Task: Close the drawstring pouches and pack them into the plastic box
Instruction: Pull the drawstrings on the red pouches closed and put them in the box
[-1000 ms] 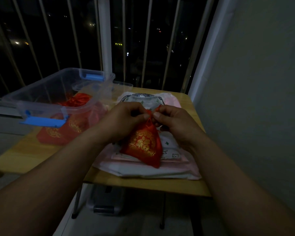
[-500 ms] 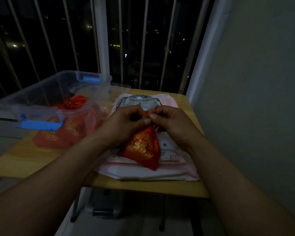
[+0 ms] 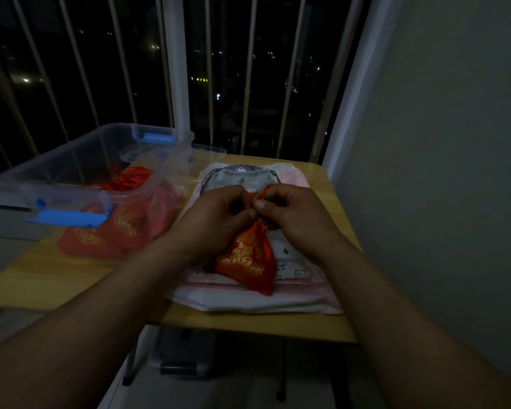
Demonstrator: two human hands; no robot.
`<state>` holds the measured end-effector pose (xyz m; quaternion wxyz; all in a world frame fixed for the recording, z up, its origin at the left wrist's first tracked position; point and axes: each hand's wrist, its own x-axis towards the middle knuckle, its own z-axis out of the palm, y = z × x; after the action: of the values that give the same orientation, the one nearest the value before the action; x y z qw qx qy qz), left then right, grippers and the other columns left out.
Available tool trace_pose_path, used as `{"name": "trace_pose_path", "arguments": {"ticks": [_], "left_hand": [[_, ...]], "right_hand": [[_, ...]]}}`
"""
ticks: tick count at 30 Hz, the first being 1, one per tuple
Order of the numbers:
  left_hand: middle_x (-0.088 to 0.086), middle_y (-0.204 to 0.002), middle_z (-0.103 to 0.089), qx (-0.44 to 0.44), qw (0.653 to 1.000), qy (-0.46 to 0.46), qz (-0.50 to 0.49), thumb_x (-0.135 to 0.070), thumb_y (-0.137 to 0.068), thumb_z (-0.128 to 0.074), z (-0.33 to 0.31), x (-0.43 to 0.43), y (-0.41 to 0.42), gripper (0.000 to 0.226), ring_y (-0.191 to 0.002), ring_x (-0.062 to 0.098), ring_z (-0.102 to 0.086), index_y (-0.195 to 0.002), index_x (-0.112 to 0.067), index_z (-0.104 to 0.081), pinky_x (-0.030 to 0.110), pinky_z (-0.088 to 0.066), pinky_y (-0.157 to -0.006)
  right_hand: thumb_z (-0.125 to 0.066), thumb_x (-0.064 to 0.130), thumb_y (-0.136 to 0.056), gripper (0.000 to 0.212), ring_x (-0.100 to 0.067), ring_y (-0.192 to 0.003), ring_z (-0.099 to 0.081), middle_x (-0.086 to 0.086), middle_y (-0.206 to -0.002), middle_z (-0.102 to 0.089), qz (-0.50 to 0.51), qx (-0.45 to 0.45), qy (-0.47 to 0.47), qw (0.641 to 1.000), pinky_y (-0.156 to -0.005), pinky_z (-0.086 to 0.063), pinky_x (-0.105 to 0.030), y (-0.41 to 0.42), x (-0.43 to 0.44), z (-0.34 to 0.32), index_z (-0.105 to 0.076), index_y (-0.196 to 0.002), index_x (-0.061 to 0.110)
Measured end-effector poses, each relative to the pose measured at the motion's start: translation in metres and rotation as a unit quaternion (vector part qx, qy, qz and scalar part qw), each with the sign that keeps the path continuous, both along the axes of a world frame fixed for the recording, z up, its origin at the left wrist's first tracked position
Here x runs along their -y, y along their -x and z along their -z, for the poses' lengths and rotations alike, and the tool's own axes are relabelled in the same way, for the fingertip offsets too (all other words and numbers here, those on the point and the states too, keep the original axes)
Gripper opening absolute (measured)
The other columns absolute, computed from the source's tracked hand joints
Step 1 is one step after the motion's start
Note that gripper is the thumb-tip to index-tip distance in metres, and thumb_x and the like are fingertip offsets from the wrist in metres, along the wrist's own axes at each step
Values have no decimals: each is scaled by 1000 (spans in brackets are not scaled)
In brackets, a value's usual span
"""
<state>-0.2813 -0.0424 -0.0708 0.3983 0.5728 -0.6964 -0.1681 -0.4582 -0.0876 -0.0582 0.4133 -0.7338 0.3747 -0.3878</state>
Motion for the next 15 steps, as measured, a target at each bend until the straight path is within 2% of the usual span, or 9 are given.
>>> {"name": "trace_pose_path", "arguments": {"ticks": [4, 7, 10, 12, 15], "left_hand": [[2, -79, -61, 5, 1000, 10, -15, -25, -97, -69, 2, 1, 3, 19, -55, 2, -51, -86, -12, -59, 17, -40, -50], [1, -72, -61, -8, 1000, 14, -19, -24, -97, -69, 3, 1, 6, 18, -50, 2, -51, -88, -12, -59, 16, -38, -46], [-3, -74, -66, -14, 1000, 12, -16, -23, -97, -67, 1, -1, 7, 3, -53, 1, -58, -94, -22, -66, 14, -40, -48], [-1, -71, -68, -25, 1000, 3, -13, -21, -99, -65, 0, -1, 7, 12, -49, 3, -58, -89, -27, -67, 17, -42, -46], [-3, -65, -66, -55, 998, -25, -13, -23, -100, -66, -4, -2, 5, 14, -45, 2, -55, -87, -22, -71, 16, -41, -43]], "right_hand": [[-67, 13, -97, 11, -15, -81, -68, -3, -85, -74, 18, -25, 42, 999, -82, -58, -42, -2, 1, 5, -74, -88, 14], [-68, 14, -97, 10, -11, -82, -69, 2, -85, -74, 32, -24, 52, 998, -83, -58, -40, -3, 0, 7, -75, -90, 16], [-68, 15, -97, 9, -11, -89, -71, 4, -90, -75, 33, -25, 63, 997, -87, -59, -41, -5, -2, 7, -76, -93, 15], [-69, 15, -96, 8, -11, -91, -70, 5, -91, -75, 35, -27, 70, 997, -89, -58, -42, -7, -3, 8, -76, -93, 16], [-69, 16, -96, 7, -9, -94, -70, 6, -94, -75, 36, -23, 72, 996, -91, -58, -42, -9, -4, 8, -76, -94, 17]]}}
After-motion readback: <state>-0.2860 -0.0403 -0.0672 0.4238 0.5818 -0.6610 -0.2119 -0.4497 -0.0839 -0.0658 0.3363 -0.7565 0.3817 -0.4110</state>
